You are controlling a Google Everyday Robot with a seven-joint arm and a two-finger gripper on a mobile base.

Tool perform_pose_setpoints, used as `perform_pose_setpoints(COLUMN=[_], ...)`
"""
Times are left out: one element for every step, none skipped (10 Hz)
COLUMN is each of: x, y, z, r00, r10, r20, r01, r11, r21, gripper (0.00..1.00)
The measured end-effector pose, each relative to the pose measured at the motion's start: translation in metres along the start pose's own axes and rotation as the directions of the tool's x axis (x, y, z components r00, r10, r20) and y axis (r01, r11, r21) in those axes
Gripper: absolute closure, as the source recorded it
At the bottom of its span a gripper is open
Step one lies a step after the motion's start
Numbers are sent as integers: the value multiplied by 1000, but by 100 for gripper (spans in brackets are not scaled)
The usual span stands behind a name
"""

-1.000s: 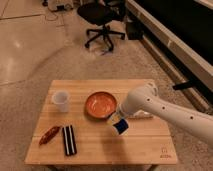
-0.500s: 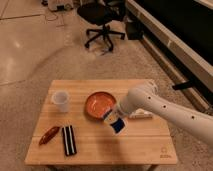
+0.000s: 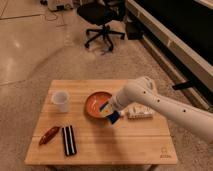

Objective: Place the white sponge in the ceramic cup

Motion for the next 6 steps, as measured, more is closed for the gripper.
perform_pose_setpoints(x=[-16, -39, -57, -69, -81, -99], y=[-6, -12, -14, -14, -12, -7], z=[3, 8, 13, 18, 23, 30], r00=[1000, 997, 995, 992, 989, 983], r10=[-25, -57, -80, -95, -109, -127], r20=[18, 43, 65, 82, 100, 131], r01=[25, 57, 79, 95, 110, 132], r11=[1000, 998, 997, 995, 994, 991], r21=[8, 12, 10, 6, -3, -24], gripper=[100, 100, 100, 100, 100, 100])
